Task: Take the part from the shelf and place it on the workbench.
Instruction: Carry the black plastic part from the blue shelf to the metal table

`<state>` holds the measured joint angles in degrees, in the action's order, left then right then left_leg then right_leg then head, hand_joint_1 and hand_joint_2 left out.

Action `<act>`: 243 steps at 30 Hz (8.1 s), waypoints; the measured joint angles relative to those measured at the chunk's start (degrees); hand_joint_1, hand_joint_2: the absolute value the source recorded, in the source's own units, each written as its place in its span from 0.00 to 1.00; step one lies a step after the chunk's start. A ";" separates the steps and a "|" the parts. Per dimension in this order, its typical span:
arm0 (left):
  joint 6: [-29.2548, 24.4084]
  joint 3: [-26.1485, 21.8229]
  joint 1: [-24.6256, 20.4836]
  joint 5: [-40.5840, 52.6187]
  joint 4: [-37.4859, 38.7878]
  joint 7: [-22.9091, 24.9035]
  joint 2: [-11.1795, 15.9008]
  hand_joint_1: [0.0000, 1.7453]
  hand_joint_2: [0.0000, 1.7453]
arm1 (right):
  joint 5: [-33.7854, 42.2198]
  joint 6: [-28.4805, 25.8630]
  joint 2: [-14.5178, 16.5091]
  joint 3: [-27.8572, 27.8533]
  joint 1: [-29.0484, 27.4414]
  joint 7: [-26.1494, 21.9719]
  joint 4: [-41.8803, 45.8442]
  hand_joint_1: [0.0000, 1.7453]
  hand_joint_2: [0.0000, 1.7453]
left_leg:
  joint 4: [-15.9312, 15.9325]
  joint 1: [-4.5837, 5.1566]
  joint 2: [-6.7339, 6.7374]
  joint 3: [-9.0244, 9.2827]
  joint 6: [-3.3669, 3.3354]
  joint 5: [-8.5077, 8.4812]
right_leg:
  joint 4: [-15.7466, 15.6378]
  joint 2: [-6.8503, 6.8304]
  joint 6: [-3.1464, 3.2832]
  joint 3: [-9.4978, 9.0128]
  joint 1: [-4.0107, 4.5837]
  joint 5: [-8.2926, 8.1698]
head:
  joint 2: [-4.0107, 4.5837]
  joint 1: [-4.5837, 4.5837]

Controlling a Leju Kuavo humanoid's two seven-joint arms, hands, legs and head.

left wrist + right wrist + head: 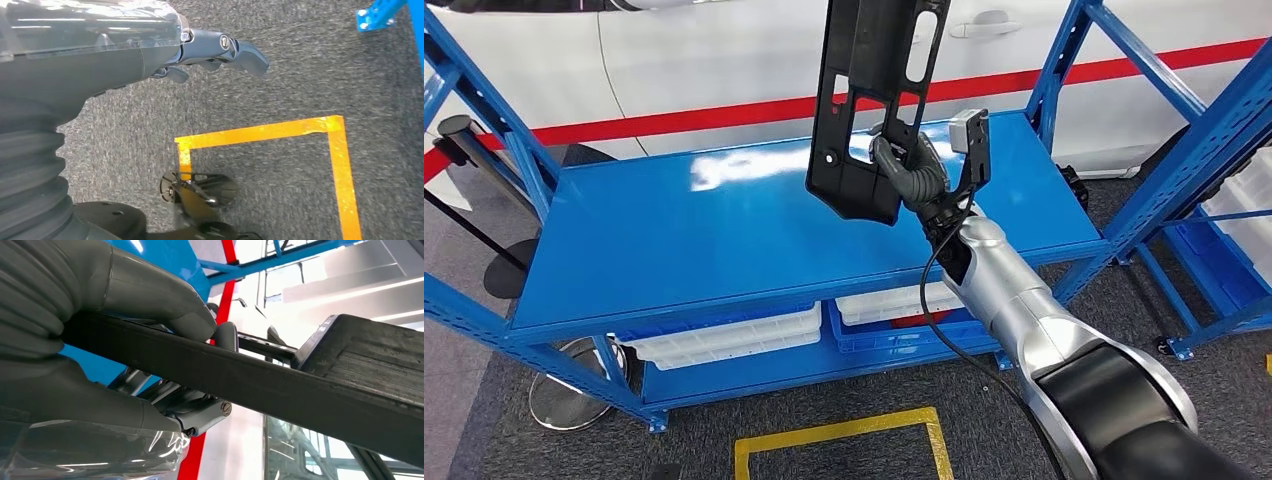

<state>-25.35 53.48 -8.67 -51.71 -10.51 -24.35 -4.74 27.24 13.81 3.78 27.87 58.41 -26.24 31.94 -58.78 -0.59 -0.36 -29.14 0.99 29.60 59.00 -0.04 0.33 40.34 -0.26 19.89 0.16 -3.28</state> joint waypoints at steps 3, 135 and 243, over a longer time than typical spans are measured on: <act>0.00 0.01 0.01 0.00 0.00 0.00 0.00 0.00 1.00 | 0.02 0.00 -0.03 0.00 -0.02 -0.04 0.07 1.00 1.00 | 0.51 0.10 -0.02 -0.02 -0.11 0.02 | 0.02 -0.01 -0.07 0.05 0.00 -0.11 | 0.01 0.01; -0.62 -0.20 3.37 -1.16 0.09 5.05 0.35 0.00 1.00 | -24.51 -26.73 -10.74 -13.03 -7.25 -10.32 6.57 1.00 1.00 | 1.68 0.30 1.10 -7.10 -1.93 -7.42 | 8.82 -0.41 -2.04 -2.54 -0.93 4.87 | 0.01 -0.11; 12.18 2.29 3.25 -0.49 0.59 7.04 -1.24 0.00 1.00 | -31.77 -29.95 -12.78 -20.71 -6.62 -6.51 7.19 1.00 1.00 | -3.99 -0.02 -2.77 -5.54 -0.97 -1.90 | 0.91 6.02 -0.09 -2.47 -0.43 3.69 | 0.02 -0.11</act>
<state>-13.17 55.78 -5.42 -52.20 -9.92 -17.31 -5.98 -4.53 -16.14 -9.00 7.16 51.78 -32.75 39.13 -62.78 -0.61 -3.13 -34.68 0.02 27.69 59.91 5.99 0.24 37.88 -0.69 23.59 0.17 -3.39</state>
